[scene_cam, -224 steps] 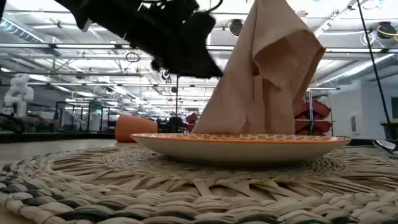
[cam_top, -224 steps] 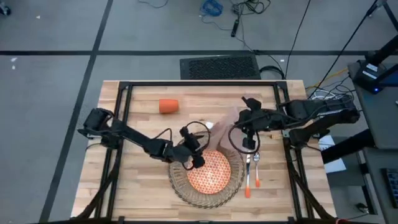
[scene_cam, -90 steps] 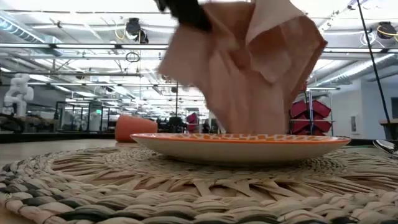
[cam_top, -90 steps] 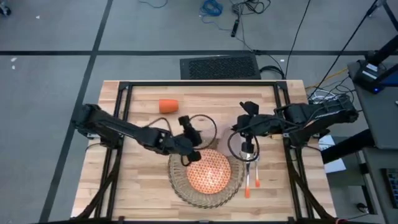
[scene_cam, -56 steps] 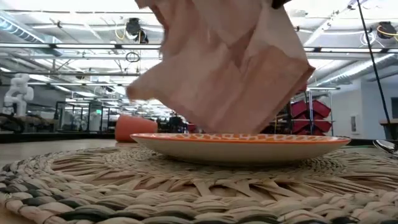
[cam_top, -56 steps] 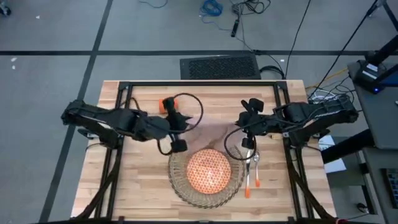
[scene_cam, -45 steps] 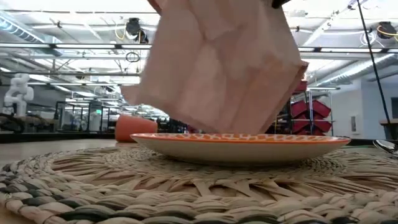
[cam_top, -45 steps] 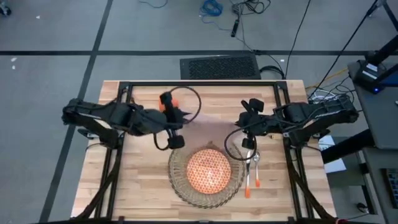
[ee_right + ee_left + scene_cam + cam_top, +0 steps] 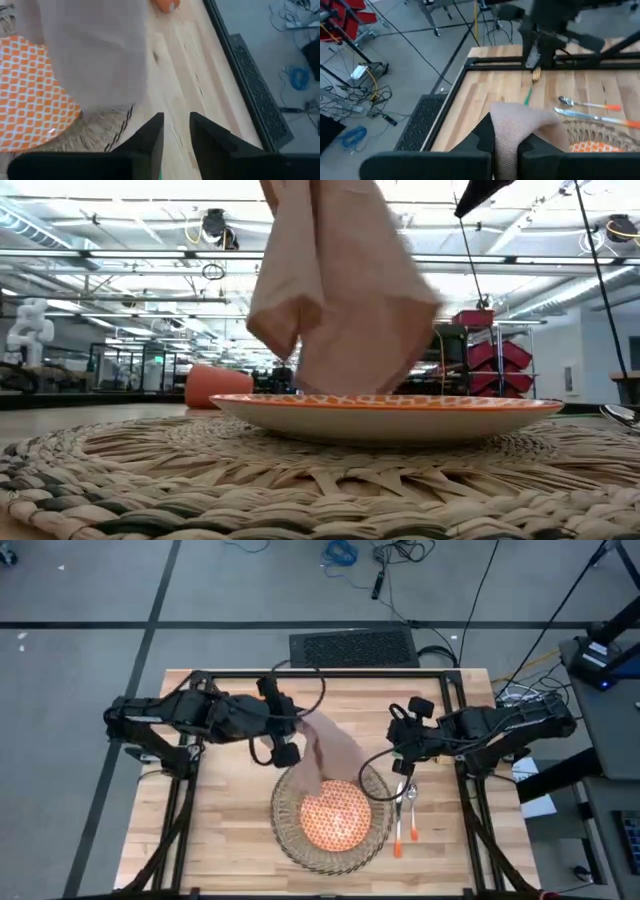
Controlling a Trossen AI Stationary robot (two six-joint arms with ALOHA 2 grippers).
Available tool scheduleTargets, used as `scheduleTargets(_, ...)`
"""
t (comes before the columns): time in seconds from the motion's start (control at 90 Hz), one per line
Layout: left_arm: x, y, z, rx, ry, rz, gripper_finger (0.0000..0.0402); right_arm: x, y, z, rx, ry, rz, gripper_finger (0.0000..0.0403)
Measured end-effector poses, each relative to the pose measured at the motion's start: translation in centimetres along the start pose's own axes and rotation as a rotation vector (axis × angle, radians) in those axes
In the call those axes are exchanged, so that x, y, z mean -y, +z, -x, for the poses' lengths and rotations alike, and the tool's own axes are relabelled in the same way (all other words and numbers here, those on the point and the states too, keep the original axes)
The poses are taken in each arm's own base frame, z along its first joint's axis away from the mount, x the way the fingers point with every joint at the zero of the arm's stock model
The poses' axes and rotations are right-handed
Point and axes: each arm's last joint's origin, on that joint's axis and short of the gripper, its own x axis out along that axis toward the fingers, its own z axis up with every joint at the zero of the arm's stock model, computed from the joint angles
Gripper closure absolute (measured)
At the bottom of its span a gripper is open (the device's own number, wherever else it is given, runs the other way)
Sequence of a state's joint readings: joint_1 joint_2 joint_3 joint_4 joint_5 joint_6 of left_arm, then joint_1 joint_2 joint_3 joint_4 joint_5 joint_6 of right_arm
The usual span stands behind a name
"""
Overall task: Set table place
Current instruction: Fold the white napkin
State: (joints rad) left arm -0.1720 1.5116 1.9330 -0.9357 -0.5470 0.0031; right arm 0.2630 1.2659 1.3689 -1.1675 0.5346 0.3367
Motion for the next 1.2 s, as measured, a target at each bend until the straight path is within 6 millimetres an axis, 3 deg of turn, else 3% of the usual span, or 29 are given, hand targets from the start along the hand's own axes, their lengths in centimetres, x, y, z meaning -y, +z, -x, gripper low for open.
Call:
scheduleTargets(0.2,-1.4,0.4,-0.1,0.002,-0.014,0.070,0.0401,-4.1,0.4,-0.9,0.216,0.201,0.040,0.0316)
scheduleTargets(0.378,-2.3,-1.0,-1.5,-0.142,-0.046,0.128,0.0401,-7.1,0.6,-1.6,0.496,0.226,0.054,0.0317)
scheduleTargets(0.6,-1.7,-1.3,-3.6,-0.199,-0.180,0.190,0.0401,-9.5,0.7,-5.0,0.703,0.319,0.067,0.0317)
scheduleTargets(0.778,-1.5,-1.3,-4.8,-0.216,-0.222,0.200,0.0401,-10.4,1.8,-7.8,0.769,0.262,0.090,0.0317)
scheduleTargets(0.9,-1.4,-1.3,-4.8,-0.220,-0.242,0.225,0.0401,-10.8,2.7,-8.7,0.871,0.222,0.106,0.0317)
scheduleTargets(1.2,-0.7,-0.9,-4.5,-0.191,-0.318,0.236,0.0401,-7.6,3.8,-12.0,0.810,0.179,-0.007,0.0317)
